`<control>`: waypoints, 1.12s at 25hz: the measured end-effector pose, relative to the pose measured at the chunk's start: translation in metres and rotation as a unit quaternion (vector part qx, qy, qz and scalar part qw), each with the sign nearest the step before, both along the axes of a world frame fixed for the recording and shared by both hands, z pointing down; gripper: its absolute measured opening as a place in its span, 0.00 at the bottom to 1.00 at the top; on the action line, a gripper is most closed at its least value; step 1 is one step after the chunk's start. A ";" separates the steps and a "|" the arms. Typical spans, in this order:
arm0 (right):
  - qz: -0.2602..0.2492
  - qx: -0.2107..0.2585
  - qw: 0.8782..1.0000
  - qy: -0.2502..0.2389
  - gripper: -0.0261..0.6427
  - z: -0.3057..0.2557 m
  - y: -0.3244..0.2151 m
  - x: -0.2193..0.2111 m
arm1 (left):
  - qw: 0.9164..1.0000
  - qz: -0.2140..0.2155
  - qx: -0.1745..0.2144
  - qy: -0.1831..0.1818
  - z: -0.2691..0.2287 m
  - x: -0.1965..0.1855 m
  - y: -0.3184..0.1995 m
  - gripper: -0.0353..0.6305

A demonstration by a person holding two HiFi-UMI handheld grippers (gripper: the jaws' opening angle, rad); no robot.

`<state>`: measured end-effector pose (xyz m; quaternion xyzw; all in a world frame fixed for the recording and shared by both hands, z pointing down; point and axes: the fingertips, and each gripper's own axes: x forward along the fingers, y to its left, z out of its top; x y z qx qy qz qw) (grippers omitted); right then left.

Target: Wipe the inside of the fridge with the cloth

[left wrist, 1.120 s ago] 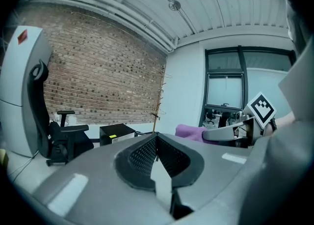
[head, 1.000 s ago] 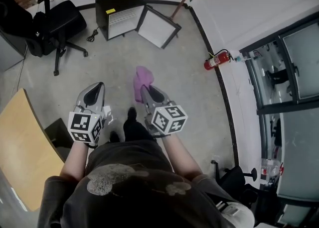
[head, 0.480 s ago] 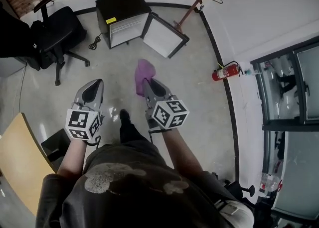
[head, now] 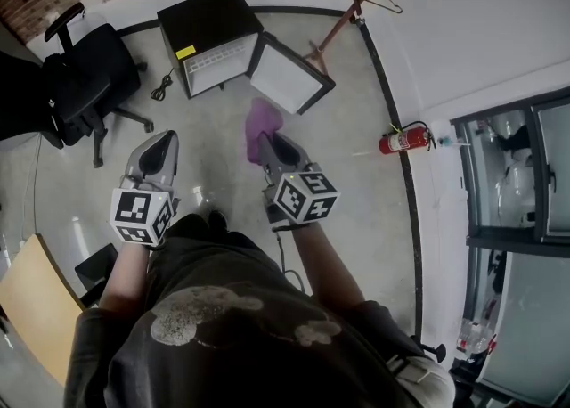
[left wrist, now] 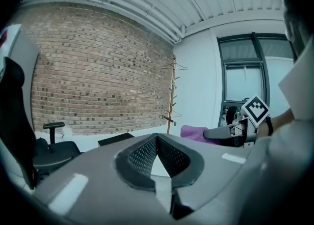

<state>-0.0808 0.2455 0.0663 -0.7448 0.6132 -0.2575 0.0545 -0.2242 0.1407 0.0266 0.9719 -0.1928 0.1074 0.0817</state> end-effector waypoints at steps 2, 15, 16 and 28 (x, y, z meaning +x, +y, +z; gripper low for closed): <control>0.002 -0.001 1.000 0.002 0.11 0.000 -0.006 0.009 | 1.000 0.002 -0.003 -0.002 0.003 0.010 -0.009 0.08; 0.040 -0.019 0.999 0.002 0.11 0.020 -0.094 0.118 | 0.999 0.030 -0.019 -0.001 0.030 0.127 -0.109 0.08; 0.037 -0.022 0.999 0.009 0.11 0.019 -0.109 0.129 | 0.999 0.027 -0.021 0.001 0.032 0.137 -0.123 0.08; -0.004 -0.049 0.998 0.038 0.11 0.014 -0.228 0.206 | 0.999 0.017 -0.041 0.004 0.037 0.229 -0.231 0.08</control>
